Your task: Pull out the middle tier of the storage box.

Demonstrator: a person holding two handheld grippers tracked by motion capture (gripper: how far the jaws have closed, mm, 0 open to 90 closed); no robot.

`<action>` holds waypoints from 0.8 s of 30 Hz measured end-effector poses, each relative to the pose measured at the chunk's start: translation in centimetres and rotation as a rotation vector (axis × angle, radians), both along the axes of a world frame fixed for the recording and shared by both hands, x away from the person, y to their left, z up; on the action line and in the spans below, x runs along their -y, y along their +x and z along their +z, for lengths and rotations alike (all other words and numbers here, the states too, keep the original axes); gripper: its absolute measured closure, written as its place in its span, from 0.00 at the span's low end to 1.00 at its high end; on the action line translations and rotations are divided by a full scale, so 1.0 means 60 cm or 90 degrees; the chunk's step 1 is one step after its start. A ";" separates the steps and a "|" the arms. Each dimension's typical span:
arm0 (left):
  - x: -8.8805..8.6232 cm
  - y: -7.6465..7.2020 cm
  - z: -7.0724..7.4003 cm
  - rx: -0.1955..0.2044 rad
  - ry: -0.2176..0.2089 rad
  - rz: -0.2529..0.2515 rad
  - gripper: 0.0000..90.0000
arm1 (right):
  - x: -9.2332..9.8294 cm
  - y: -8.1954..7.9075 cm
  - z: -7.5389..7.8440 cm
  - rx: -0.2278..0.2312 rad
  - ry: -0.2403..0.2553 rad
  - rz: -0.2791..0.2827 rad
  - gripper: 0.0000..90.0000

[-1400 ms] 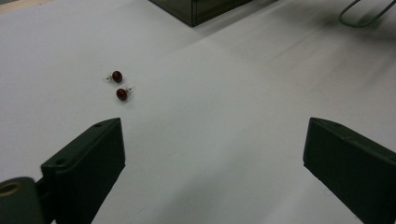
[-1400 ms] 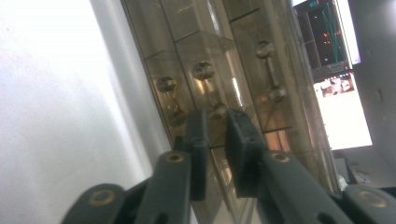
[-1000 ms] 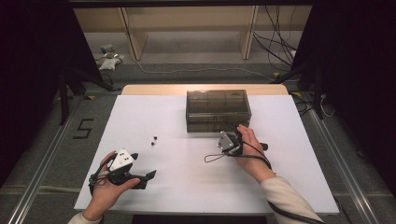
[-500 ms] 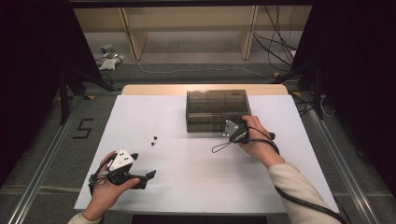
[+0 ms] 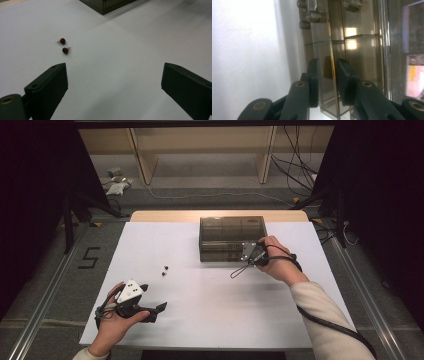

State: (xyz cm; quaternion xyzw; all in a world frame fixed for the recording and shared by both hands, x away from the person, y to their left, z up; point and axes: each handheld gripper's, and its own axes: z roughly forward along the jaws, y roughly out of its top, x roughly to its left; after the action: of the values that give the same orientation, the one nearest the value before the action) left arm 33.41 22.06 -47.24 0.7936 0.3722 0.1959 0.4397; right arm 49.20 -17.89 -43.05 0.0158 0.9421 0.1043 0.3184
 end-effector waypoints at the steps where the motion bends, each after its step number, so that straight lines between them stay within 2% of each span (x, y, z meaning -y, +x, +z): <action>1: 0.000 0.000 0.000 0.000 0.000 -0.001 0.08 | 0.000 0.002 0.002 -0.008 -0.001 0.001 0.83; 2: 0.000 0.000 0.000 0.001 0.000 -0.001 0.08 | 0.000 0.010 0.006 -0.028 -0.009 0.010 0.85; 3: 0.000 0.000 0.000 0.001 0.000 -0.001 0.08 | 0.000 0.013 0.009 -0.037 -0.017 0.015 0.86; 10: -0.001 0.000 0.000 0.000 0.006 -0.007 0.08 | -0.001 0.024 0.018 -0.071 -0.041 0.039 0.90; 17: 0.000 0.001 -0.001 0.000 0.005 -0.007 0.08 | -0.002 0.024 0.021 -0.085 -0.046 0.051 0.92; 20: 0.000 0.001 -0.001 -0.001 0.006 -0.007 0.08 | -0.001 0.022 0.022 -0.092 -0.038 0.042 0.92; 24: 0.000 0.001 -0.001 -0.001 0.005 -0.005 0.08 | -0.002 0.019 0.023 -0.092 -0.044 0.045 0.93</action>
State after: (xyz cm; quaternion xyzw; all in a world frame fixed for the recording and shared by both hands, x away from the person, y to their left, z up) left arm 33.45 22.09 -47.28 0.7970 0.3685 0.1947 0.4373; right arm 50.35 -17.75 -41.65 -0.0210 0.9656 0.0814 0.2460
